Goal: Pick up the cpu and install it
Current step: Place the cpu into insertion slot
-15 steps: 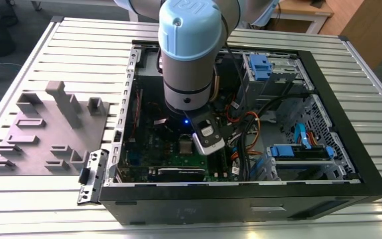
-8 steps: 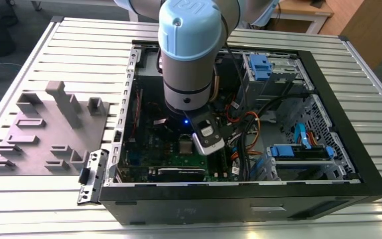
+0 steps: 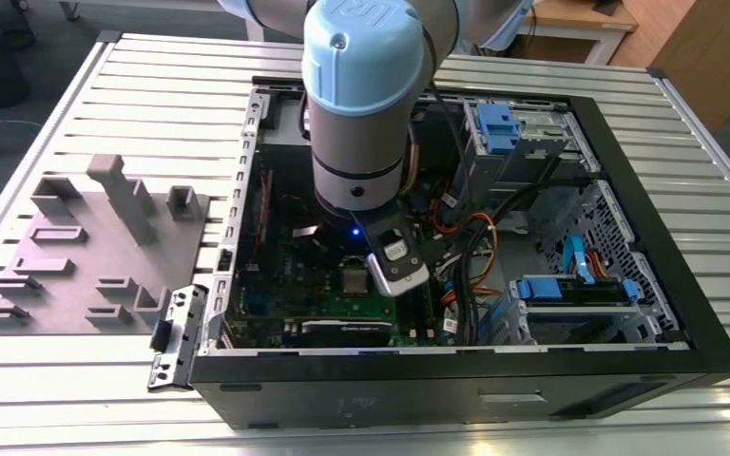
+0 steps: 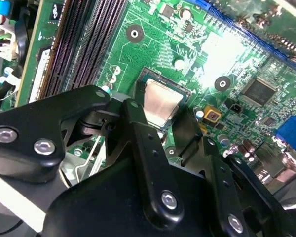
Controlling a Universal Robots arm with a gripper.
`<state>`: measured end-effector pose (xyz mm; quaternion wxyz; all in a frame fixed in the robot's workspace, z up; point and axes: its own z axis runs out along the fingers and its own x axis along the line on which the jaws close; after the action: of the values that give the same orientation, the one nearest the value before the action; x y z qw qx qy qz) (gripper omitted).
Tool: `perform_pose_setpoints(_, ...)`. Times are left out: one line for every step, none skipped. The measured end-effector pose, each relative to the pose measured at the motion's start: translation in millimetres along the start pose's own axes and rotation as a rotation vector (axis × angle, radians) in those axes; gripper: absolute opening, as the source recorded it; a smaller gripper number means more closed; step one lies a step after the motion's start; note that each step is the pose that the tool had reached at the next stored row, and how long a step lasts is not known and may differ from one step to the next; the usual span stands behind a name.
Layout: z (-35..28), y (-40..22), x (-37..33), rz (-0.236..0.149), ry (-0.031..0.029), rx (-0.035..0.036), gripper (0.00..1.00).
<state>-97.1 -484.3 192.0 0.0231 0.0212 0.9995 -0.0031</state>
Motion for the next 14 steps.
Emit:
perform_pose_setpoints(-1.5,0.0,-0.1,0.000,-0.0002,-0.0002,0.50)
perform_pose_setpoints(-3.6,0.0,-0.2,0.000,-0.0002,-0.0003,0.50)
perform_pose_setpoints(-6.0,0.0,-0.3,0.000,-0.0002,-0.0003,0.50)
perform_pose_setpoints(-8.0,0.0,-0.4,0.000,-0.0002,-0.0004,0.50)
perform_pose_setpoints(-13.7,0.0,-0.6,0.000,-0.0002,-0.0003,0.50)
perform_pose_setpoints(-16.1,0.0,-0.8,0.000,-0.0003,-0.0005,0.50)
perform_pose_setpoints(-18.8,0.0,-0.9,0.000,-0.0002,-0.0004,0.50)
perform_pose_setpoints(-21.7,-0.1,-1.0,0.000,-0.0002,-0.0004,0.50)
perform_pose_setpoints(-24.8,-0.1,-1.2,0.000,-0.0002,-0.0004,0.50)
perform_pose_setpoints(-28.1,-0.1,-1.3,0.000,-0.0002,-0.0004,0.50)
perform_pose_setpoints(-31.6,-0.1,-1.5,0.000,-0.0002,-0.0003,0.50)
perform_pose_setpoints(-34.2,-0.2,-1.6,0.000,-0.0002,-0.0003,0.50)
perform_pose_setpoints(-36.3,-0.2,-1.7,0.000,-0.0002,-0.0004,0.50)
perform_pose_setpoints(-37.6,-0.2,-1.8,0.000,-0.0002,-0.0003,0.50)
